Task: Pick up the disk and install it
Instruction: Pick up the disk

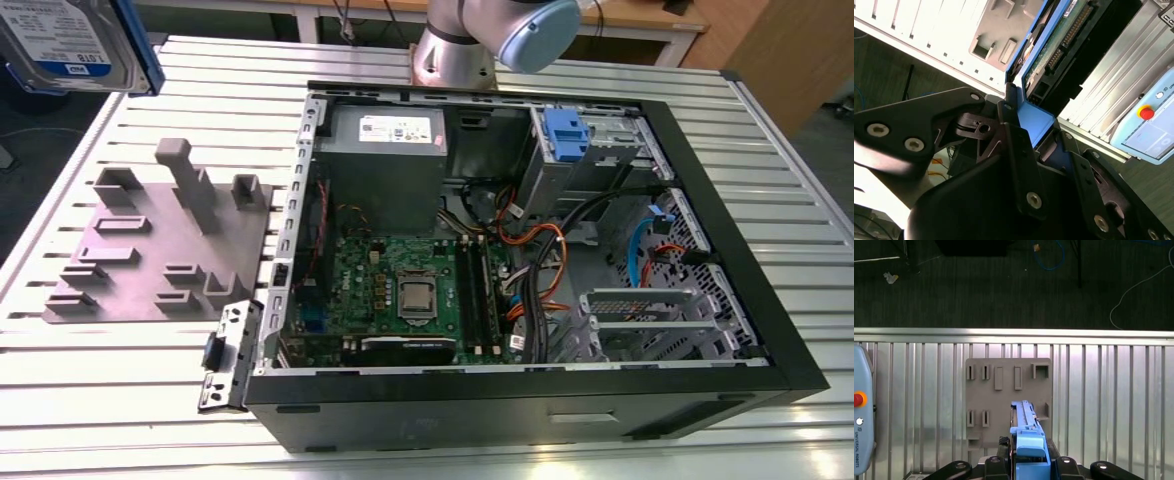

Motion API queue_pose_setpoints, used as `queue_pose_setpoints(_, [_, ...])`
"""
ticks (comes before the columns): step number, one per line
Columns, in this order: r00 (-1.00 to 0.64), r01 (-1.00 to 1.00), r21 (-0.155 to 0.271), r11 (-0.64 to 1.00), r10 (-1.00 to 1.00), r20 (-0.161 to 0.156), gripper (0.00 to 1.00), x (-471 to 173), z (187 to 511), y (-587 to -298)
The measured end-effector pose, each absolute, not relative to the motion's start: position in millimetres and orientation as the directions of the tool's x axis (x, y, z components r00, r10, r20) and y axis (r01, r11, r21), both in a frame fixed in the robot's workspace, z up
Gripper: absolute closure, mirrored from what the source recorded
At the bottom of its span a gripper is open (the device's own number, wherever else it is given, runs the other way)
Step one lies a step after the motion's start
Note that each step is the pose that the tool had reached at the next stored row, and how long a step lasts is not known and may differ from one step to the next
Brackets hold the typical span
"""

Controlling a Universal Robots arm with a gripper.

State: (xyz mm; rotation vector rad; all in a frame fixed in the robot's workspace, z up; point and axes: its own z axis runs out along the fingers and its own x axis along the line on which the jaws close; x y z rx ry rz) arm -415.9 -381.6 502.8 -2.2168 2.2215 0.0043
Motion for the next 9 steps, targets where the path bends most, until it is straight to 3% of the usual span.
queue_pose_setpoints(9, [-0.002,-1.000,0.000,0.002,-1.000,-0.004,0.64,-415.7,502.8,-381.6])
